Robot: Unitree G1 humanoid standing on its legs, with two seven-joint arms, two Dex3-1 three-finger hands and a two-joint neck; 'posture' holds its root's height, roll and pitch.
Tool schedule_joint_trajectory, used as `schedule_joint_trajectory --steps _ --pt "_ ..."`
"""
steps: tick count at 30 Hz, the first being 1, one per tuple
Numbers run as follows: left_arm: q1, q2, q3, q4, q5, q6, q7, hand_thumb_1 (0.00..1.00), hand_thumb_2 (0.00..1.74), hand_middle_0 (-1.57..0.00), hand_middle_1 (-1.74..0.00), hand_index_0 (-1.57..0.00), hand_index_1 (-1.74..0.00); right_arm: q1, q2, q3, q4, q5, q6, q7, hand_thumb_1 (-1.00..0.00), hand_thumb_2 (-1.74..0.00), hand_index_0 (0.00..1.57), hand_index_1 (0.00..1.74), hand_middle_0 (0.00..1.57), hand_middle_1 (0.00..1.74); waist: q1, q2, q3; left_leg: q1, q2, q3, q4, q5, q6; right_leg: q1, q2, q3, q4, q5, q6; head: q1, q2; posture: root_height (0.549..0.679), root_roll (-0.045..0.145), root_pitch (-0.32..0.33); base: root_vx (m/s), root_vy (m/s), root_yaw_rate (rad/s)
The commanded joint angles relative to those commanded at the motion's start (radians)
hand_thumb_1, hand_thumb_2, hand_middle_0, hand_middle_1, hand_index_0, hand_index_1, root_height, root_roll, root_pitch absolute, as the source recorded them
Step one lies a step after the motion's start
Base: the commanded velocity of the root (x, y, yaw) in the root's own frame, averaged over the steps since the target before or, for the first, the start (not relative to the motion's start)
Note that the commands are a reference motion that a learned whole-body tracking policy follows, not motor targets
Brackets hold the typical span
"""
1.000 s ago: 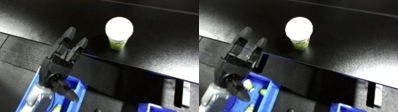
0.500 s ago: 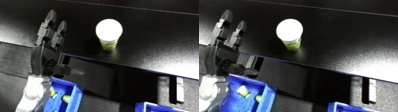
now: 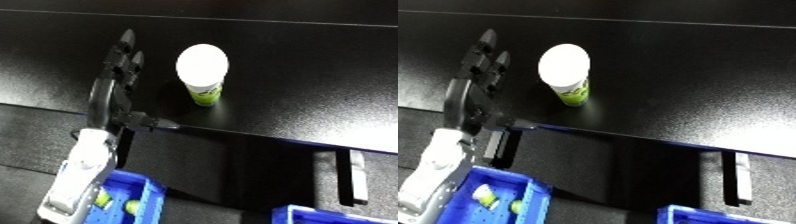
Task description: Pick up the object and place it into the box
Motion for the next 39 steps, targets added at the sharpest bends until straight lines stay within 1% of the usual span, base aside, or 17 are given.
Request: schedule_joint_trajectory --steps 4,8,13,19,27,32,35,39 --pt "-0.043 -0.004 -0.023 0.075 -0.015 0.008 -0.005 0.0 0.0 0.0 0.0 0.0 0.0 -0.013 -0.003 0.009 -0.003 0.001 0.009 -0.001 0.0 0.0 0.0 0.0 0.0 0.0 -0.013 -0.001 0.004 -0.006 0.004 0.007 0.01 -0.004 0.0017 -0.011 0.004 0.008 0.005 0.0 -0.0011 -0.016 0.012 0.629 0.03 -0.104 0.007 0.013 -0.052" --pt "-0.094 -0.018 -0.043 0.151 -0.052 0.019 -0.012 0.0 0.0 0.0 0.0 0.0 0.0 -0.03 0.0 0.015 -0.003 0.003 0.018 -0.006 0.0 0.0 0.0 0.0 0.0 0.0 -0.026 -0.002 0.01 -0.011 0.008 0.012 0.018 -0.009 0.0035 -0.02 0.0068 0.016 0.008 0.0 -0.0015 -0.033 0.025 0.628 0.029 -0.103 0.002 0.013 -0.042" --pt "-0.162 -0.039 -0.066 0.234 -0.071 0.021 -0.021 0.0 0.0 0.0 0.0 0.0 0.0 -0.051 0.004 0.024 -0.006 0.001 0.031 -0.013 0.0 0.0 0.0 0.0 0.0 0.0 -0.041 -0.002 0.015 -0.016 0.013 0.02 0.024 -0.012 0.0052 -0.03 0.0092 0.025 0.01 0.002 -0.0007 -0.047 0.034 0.627 0.028 -0.101 -0.003 0.012 -0.046" --pt "-0.222 -0.05 -0.093 0.269 -0.074 0.037 -0.031 0.0 0.0 0.0 0.0 0.0 0.0 -0.066 0.008 0.033 -0.016 0.0 0.041 -0.022 0.0 0.0 0.0 0.0 0.0 0.0 -0.054 -0.002 0.021 -0.017 0.015 0.026 0.027 -0.015 0.0073 -0.035 0.01 0.032 0.006 0.007 0.0022 -0.057 0.043 0.627 0.027 -0.1 0.0 0.003 -0.03" --pt "-0.278 -0.046 -0.129 0.282 -0.063 0.055 -0.067 0.4 0.7 -0.63 -0.7 -0.63 -0.7 -0.072 0.01 0.041 -0.026 0.001 0.049 -0.029 0.0 0.0 0.0 0.0 0.0 0.0 -0.063 -0.003 0.023 -0.021 0.018 0.031 0.032 -0.02 0.0096 -0.043 0.0098 0.037 0.007 0.011 0.0057 -0.064 0.042 0.627 0.025 -0.098 0.0 -0.002 -0.024" --pt "-0.282 -0.048 -0.141 0.279 -0.057 0.074 -0.082 0.65 1.13 -1.02 -1.13 -1.02 -1.13 -0.066 0.013 0.039 -0.032 0.0 0.048 -0.033 0.0 0.0 0.0 0.0 0.0 0.0 -0.065 -0.001 0.024 -0.02 0.016 0.029 0.032 -0.021 0.0105 -0.043 0.0092 0.036 0.006 0.012 0.0063 -0.066 0.04 0.627 0.026 -0.097 0.002 -0.003 0.008" --pt "-0.273 -0.051 -0.141 0.28 -0.076 0.088 -0.084 0.8 1.39 -1.26 -1.39 -1.26 -1.39 -0.063 0.015 0.036 -0.032 -0.002 0.046 -0.034 0.0 0.0 0.0 0.0 0.0 0.0 -0.063 0.0 0.025 -0.02 0.014 0.027 0.032 -0.022 0.0113 -0.042 0.0081 0.034 0.007 0.011 0.0059 -0.071 0.04 0.627 0.027 -0.097 -0.002 -0.004 0.023" --pt "-0.25 -0.059 -0.127 0.285 -0.139 0.097 -0.089 0.8 1.39 -1.26 -1.39 -1.26 -1.39 -0.058 0.017 0.034 -0.032 -0.005 0.041 -0.036 0.0 0.0 0.0 0.0 0.0 0.0 -0.058 0.003 0.025 -0.016 0.012 0.022 0.03 -0.022 0.0119 -0.036 0.0058 0.03 0.006 0.009 0.0048 -0.082 0.045 0.627 0.028 -0.098 -0.005 -0.006 0.039"
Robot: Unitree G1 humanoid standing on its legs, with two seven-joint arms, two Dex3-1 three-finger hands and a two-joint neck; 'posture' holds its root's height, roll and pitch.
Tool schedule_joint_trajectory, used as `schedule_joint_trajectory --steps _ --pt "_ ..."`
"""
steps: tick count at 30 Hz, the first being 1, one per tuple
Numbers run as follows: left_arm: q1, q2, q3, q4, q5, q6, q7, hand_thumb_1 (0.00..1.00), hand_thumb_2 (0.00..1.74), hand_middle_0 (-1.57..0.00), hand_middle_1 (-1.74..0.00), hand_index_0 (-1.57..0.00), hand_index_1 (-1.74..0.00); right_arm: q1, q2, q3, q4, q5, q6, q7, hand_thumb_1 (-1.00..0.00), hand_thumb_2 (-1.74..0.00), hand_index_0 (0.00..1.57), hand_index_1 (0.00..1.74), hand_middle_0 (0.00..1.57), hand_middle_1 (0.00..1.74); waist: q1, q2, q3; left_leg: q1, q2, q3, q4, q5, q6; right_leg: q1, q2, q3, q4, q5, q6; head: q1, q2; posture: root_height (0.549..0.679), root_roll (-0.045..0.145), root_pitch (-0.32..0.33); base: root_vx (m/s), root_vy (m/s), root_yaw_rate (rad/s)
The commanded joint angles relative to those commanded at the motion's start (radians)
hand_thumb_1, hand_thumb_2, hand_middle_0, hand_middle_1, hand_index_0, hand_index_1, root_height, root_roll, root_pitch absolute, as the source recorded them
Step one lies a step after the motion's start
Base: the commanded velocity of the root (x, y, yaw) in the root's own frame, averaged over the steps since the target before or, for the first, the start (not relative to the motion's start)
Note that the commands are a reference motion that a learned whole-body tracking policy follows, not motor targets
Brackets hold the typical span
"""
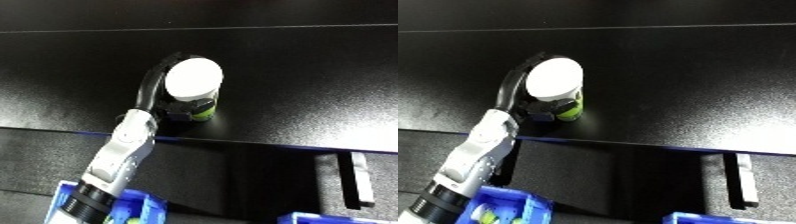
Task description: Pick up the object and place it into the box
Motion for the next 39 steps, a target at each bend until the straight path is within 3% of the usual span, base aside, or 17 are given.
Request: schedule_joint_trajectory --steps 9,19,27,33,38,39 --pt "0.123 -0.016 0.092 -0.056 -0.102 -0.115 0.042 0.8 1.39 -1.26 -1.39 -1.26 -1.39 0.028 0.005 -0.015 -0.022 0.015 -0.01 -0.027 0.0 0.0 0.0 0.0 0.0 0.0 0.033 0.006 0.004 0.004 -0.021 -0.027 -0.003 0.001 -0.0011 0.019 -0.0121 -0.02 -0.006 -0.007 -0.0077 -0.082 0.007 0.626 0.04 -0.099 -0.015 -0.021 0.092" --pt "0.349 0.057 0.332 -0.132 0.071 -0.388 0.25 0.8 1.39 -1.26 -1.39 -1.26 -1.39 0.094 0.008 -0.06 -0.045 0.041 -0.038 -0.057 0.0 0.0 0.0 0.0 0.0 0.0 0.1 0.021 0.009 0.006 -0.049 -0.062 -0.026 0.016 -0.0034 0.037 -0.0277 -0.056 0.002 -0.03 -0.0252 -0.148 0.013 0.627 0.055 -0.098 -0.031 -0.029 0.13" --pt "0.463 0.111 0.49 0.066 0.107 -0.556 0.41 0.8 1.39 -1.26 -1.39 -1.26 -1.39 0.099 0.002 -0.075 -0.025 0.043 -0.042 -0.058 0.0 0.0 0.0 0.0 0.0 0.0 0.125 0.035 -0.003 0.001 -0.062 -0.073 -0.026 0.027 -0.0077 0.047 -0.0321 -0.069 0.015 -0.053 -0.0414 -0.251 -0.012 0.626 0.068 -0.102 -0.014 -0.003 0.067" --pt "0.524 0.162 0.563 0.231 0.025 -0.595 0.515 0.8 1.39 -1.26 -1.39 -1.26 -1.39 0.103 -0.007 -0.075 -0.009 0.044 -0.031 -0.064 0.0 0.0 0.0 0.0 0.0 0.0 0.13 0.036 -0.009 -0.002 -0.061 -0.079 -0.036 0.038 -0.0098 0.062 -0.0342 -0.075 0.009 -0.064 -0.0459 -0.394 -0.042 0.628 0.074 -0.102 -0.002 0.023 0.085" --pt "0.545 0.164 0.613 0.369 -0.072 -0.575 0.536 0.8 1.39 -1.26 -1.39 -1.26 -1.39 0.097 0.001 -0.069 0.019 0.033 -0.033 -0.065 0.0 0.0 0.0 0.0 0.0 0.0 0.137 0.027 -0.011 -0.014 -0.063 -0.087 -0.04 0.047 -0.0063 0.069 -0.0329 -0.085 0.006 -0.072 -0.0476 -0.501 -0.062 0.628 0.071 -0.099 -0.003 0.018 0.089" --pt "0.547 0.164 0.622 0.399 -0.093 -0.568 0.53 0.75 1.3 -1.18 -1.3 -1.18 -1.3 0.096 0.004 -0.067 0.025 0.03 -0.035 -0.064 0.0 0.0 0.0 0.0 0.0 0.0 0.139 0.023 -0.011 -0.017 -0.062 -0.089 -0.041 0.049 -0.0057 0.07 -0.0318 -0.087 0.005 -0.073 -0.0475 -0.519 -0.066 0.628 0.069 -0.097 -0.001 0.009 0.065"
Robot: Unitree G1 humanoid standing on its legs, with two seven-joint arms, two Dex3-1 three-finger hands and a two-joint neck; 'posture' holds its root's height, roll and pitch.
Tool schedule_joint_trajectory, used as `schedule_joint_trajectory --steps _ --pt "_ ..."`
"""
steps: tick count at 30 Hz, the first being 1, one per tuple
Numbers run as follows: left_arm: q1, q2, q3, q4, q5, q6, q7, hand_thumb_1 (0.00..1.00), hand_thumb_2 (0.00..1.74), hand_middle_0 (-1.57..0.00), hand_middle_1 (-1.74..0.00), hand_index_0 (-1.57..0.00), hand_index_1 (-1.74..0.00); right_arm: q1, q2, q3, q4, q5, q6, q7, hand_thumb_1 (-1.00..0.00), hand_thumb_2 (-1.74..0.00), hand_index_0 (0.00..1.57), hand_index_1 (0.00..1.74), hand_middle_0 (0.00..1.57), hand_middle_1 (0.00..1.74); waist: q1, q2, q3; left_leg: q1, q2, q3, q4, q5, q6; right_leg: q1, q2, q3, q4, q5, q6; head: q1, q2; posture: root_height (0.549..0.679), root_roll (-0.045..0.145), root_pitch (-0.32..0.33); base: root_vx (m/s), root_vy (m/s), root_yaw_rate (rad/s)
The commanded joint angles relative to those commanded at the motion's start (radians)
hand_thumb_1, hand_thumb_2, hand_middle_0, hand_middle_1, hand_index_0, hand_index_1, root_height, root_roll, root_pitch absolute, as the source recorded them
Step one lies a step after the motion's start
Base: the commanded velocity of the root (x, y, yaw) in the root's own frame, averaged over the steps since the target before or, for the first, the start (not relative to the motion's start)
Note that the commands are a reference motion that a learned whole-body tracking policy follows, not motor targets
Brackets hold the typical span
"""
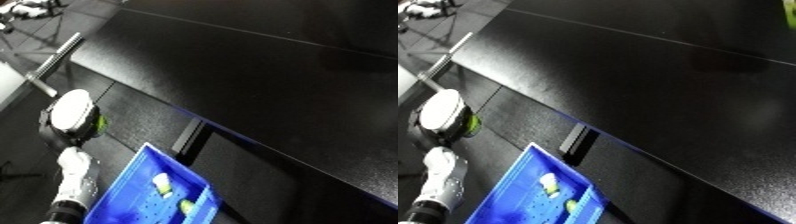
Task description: Pick up the object and place it into the box
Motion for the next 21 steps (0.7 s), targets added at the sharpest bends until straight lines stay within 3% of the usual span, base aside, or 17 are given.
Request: schedule_joint_trajectory --steps 8,15,21 --pt "-0.016 0.036 0.027 0.249 -0.111 0.082 -0.108 0.35 0.61 -0.55 -0.61 -0.55 -0.61 -0.013 0.007 0.024 0.038 -0.004 -0.025 0.024 0.0 0.0 0.0 0.0 0.0 0.0 0.004 -0.045 0.008 -0.014 0.013 -0.016 -0.03 0.022 0.0014 0.01 0.0208 -0.009 -0.018 -0.004 -0.0033 -0.084 -0.034 0.629 0.056 -0.085 -0.011 0.004 0.041" --pt "-0.051 0.079 -0.016 0.404 -0.075 0.186 -0.185 0.0 0.0 0.0 0.0 0.0 0.0 -0.015 0.002 0.04 0.045 -0.002 -0.041 0.045 0.0 0.0 0.0 0.0 0.0 0.0 -0.003 -0.08 0.024 -0.018 0.027 -0.013 -0.056 0.035 -0.0015 0.015 0.0359 -0.015 -0.042 0.0 -0.0059 -0.083 -0.044 0.63 0.047 -0.077 -0.026 0.009 0.025" --pt "-0.075 0.091 -0.047 0.461 -0.073 0.204 -0.245 0.0 0.0 0.0 0.0 0.0 0.0 -0.013 -0.002 0.046 0.054 0.016 -0.056 0.062 0.0 0.0 0.0 0.0 0.0 0.0 -0.004 -0.097 0.032 -0.013 0.032 -0.01 -0.069 0.035 -0.0033 0.023 0.0402 -0.017 -0.064 0.008 -0.0048 -0.056 -0.031 0.632 0.044 -0.075 -0.023 0.003 0.006"
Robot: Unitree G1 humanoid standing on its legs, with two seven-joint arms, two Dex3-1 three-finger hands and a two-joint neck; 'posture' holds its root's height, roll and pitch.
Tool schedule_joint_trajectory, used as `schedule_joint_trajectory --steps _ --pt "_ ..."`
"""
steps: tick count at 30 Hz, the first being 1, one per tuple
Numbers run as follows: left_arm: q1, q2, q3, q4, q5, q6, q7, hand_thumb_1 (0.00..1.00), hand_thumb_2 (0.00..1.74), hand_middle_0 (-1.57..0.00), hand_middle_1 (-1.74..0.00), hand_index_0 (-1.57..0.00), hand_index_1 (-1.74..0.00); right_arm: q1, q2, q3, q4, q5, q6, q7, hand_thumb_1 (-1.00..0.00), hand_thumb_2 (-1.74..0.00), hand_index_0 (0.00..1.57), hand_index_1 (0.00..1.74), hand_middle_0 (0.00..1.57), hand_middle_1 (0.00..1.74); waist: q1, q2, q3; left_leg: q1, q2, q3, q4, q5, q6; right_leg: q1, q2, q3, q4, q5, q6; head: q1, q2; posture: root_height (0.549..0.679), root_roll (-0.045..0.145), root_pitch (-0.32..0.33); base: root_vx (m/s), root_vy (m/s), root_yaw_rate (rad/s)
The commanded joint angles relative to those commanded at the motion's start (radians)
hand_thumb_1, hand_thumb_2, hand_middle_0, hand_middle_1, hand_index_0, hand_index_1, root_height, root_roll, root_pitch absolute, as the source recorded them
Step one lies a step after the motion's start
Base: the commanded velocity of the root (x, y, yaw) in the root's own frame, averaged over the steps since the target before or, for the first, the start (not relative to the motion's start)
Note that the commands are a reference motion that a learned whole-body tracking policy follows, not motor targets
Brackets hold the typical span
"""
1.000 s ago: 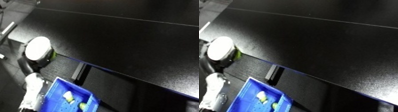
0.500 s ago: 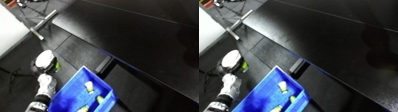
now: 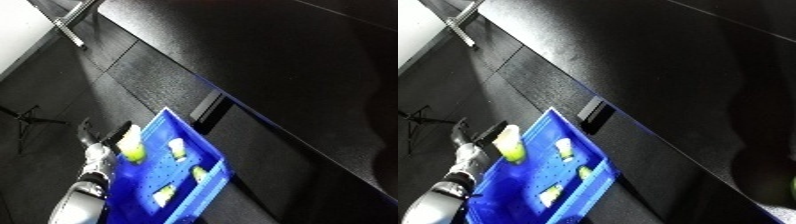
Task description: Pick up the object and place it into the box
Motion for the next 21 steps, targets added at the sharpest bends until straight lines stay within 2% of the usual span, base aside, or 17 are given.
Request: schedule_joint_trajectory --steps 8,11,16,21 --pt "-0.013 -0.014 -0.032 0.015 0.006 0.007 -0.09 0.0 0.0 0.0 0.0 0.0 0.0 -0.003 0.002 0.004 0.006 0.022 -0.004 -0.003 0.0 0.0 0.0 0.0 0.0 0.0 0.001 0.005 -0.002 0.01 -0.007 0.004 -0.012 -0.006 0.0003 0.011 -0.0025 -0.001 -0.024 0.007 0.0011 0.078 0.004 0.635 0.042 -0.074 -0.016 0.001 0.006" --pt "-0.016 -0.025 -0.048 0.003 0.015 0.018 -0.165 0.0 0.0 0.0 0.0 0.0 0.0 -0.002 0.002 0.004 0.0 0.032 0.0 -0.007 0.0 0.0 0.0 0.0 0.0 0.0 0.0 0.009 -0.004 0.015 -0.011 0.007 -0.012 -0.01 0.0015 0.013 -0.0024 0.002 -0.029 0.01 0.0021 0.127 0.012 0.635 0.041 -0.074 -0.017 -0.004 -0.023" --pt "-0.009 -0.053 -0.082 -0.043 0.039 -0.008 -0.29 0.0 0.0 0.0 0.0 0.0 0.0 0.004 -0.001 0.002 -0.019 0.049 0.012 -0.016 0.0 0.0 0.0 0.0 0.0 0.0 -0.003 0.019 -0.003 0.017 -0.014 0.015 0.0 -0.021 0.0029 0.012 -0.0023 0.007 -0.033 0.017 0.0048 0.243 0.026 0.636 0.039 -0.077 -0.03 -0.002 -0.06" --pt "0.015 -0.089 -0.109 -0.111 0.085 -0.025 -0.326 0.0 0.0 0.0 0.0 0.0 0.0 0.012 -0.004 -0.003 -0.036 0.045 0.019 -0.023 0.0 0.0 0.0 0.0 0.0 0.0 -0.009 0.029 -0.002 0.022 -0.011 0.029 0.014 -0.034 0.0037 0.01 -0.004 0.015 -0.042 0.031 0.0108 0.438 0.111 0.636 0.037 -0.079 -0.018 0.019 -0.116"
